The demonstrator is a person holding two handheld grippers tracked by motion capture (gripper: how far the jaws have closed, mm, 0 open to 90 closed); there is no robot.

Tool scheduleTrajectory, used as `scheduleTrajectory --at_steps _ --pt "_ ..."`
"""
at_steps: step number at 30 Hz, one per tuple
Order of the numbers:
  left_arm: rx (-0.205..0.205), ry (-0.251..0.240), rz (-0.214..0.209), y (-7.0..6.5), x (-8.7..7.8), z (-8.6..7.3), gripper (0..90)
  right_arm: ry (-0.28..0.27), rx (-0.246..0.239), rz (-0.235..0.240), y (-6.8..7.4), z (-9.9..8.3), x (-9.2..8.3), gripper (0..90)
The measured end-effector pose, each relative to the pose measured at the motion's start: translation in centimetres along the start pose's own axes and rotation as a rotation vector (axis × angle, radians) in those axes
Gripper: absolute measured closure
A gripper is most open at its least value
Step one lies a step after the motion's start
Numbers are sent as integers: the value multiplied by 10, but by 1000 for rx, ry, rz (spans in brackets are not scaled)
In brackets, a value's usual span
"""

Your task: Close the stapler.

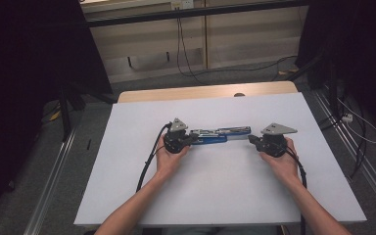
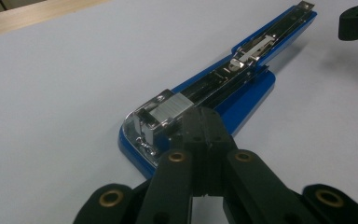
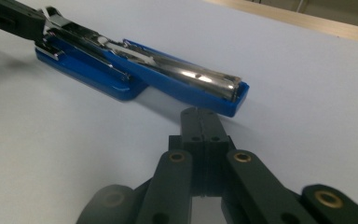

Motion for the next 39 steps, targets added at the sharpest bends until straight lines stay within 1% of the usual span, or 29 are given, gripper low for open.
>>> scheduleTrajectory --at_steps 2,3,5,7,9,10,11,12,13,14,15,16,19,21,23,24,27,28,29,30,31,32,33,34,36,38,39 --pt "10 14 7 2 1 -2 900 4 2 0 -1 -1 1 900" --pt "-3 11 7 1 2 -2 900 5 2 0 -1 -1 1 900" --pt "1 16 7 3 2 -3 900 4 6 4 -1 -1 0 900" --pt "-13 9 1 3 2 -3 900 4 5 5 -1 0 1 900" --pt "1 7 10 2 3 -1 900 4 2 7 -1 0 1 900" --pt "19 16 21 3 2 -1 900 4 0 8 -1 0 1 900" --pt "6 19 13 2 4 -2 900 6 2 10 0 -1 2 900" --pt "1 12 9 3 4 -2 900 6 4 10 0 0 2 900" --pt "10 11 12 4 4 -2 900 8 7 13 0 0 2 900" --pt "11 13 11 4 4 -2 900 10 7 14 1 0 2 900" --pt "0 12 8 3 4 -2 900 8 5 16 1 0 2 900" --pt "11 12 13 3 4 -2 900 7 2 18 1 1 2 900" --pt "17 12 13 3 5 -2 900 5 10 13 1 2 3 900" --pt "13 15 9 3 5 -2 900 11 8 12 0 1 4 900" --pt "-3 14 0 2 5 -2 900 19 15 9 -1 -1 4 900" --pt "-3 14 3 2 5 -2 900 25 18 9 -1 -1 5 900" --pt "26 23 15 2 4 -2 900 37 22 2 -3 -2 5 900" --pt "11 25 6 1 5 -2 900 39 20 3 -3 -2 5 900" --pt "7 24 8 0 5 -2 900 41 16 1 -3 -1 5 900" --pt "15 29 14 1 4 -1 900 40 14 3 -3 0 6 900" --pt "6 28 11 0 5 -1 900 39 16 4 -2 0 6 900" --pt "7 26 11 0 5 -1 900 43 12 8 -1 1 7 900" --pt "25 30 15 1 5 -1 900 50 8 11 -1 1 8 900" --pt "27 32 15 1 5 -1 900 53 8 11 0 2 9 900" --pt "4 26 1 -1 6 -1 900 59 8 19 0 4 11 900" --pt "8 26 1 0 6 -1 900 68 5 19 1 5 13 900" --pt "23 31 5 1 5 -1 900 71 11 25 2 6 14 900"
Point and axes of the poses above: each handheld gripper's, and its own axes: x roughly forward along the jaws, z roughly out of its top, y roughly to its left, the point moved 5 cm from there along x, roughly forward along the jaws, and after that the axes turned 4 degrees about -y, right-handed, at the moved point
